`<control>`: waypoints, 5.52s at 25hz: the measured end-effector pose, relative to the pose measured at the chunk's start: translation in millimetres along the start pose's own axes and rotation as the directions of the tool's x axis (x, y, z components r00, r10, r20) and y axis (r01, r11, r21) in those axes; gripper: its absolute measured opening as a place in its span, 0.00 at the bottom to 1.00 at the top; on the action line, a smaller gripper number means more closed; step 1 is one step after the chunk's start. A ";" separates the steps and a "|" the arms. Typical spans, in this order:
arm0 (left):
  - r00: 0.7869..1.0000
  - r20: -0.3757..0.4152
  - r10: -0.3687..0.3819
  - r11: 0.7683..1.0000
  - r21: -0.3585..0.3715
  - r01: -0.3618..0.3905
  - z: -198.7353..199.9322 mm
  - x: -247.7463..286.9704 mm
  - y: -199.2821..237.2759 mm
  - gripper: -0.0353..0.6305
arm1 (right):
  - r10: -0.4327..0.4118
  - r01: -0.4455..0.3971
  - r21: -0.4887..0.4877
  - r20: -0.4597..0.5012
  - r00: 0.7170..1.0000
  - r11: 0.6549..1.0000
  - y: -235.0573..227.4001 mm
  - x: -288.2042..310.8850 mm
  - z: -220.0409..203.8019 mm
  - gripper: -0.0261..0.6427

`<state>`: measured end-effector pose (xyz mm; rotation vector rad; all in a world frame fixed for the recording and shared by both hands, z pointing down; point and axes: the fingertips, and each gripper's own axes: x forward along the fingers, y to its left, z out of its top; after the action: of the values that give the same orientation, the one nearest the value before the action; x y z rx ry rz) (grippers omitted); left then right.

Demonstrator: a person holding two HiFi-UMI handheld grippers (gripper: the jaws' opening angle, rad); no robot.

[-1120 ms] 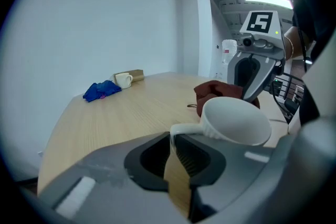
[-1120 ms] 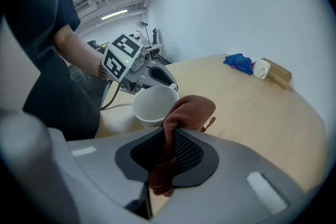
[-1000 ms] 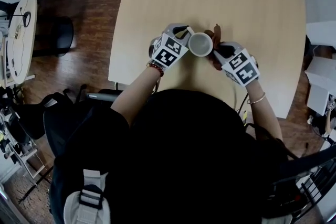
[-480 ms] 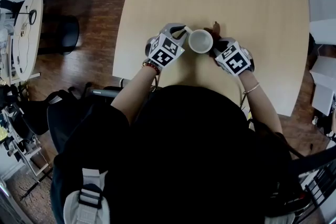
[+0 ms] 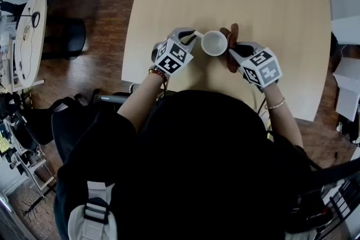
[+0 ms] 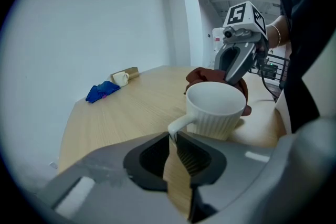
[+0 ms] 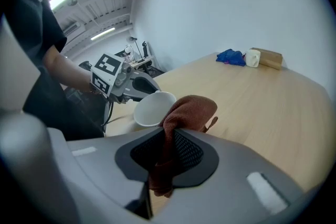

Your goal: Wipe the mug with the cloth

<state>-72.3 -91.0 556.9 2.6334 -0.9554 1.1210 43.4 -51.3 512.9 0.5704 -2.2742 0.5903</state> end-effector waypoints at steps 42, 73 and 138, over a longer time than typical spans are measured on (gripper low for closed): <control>0.999 -0.032 -0.003 0.995 -0.101 0.000 -28.1 -39.8 -40.8 0.14 | -0.075 0.067 0.208 0.030 0.997 0.976 16.0 22.6 -26.7 0.11; 0.970 -0.045 -0.239 0.971 -0.034 0.238 -0.5 -24.1 -114.7 0.17 | -0.034 -0.050 0.465 0.171 0.985 0.884 3.8 -6.8 -28.1 0.11; 0.944 0.088 -0.318 0.942 -0.082 0.325 8.3 -41.6 -129.0 0.26 | -0.403 0.409 0.043 -0.103 0.909 0.911 -42.7 -20.8 -86.4 0.36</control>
<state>-12.2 29.4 538.7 2.6406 -0.5421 0.8835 125.5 -32.4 564.1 0.9977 -1.9736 0.4683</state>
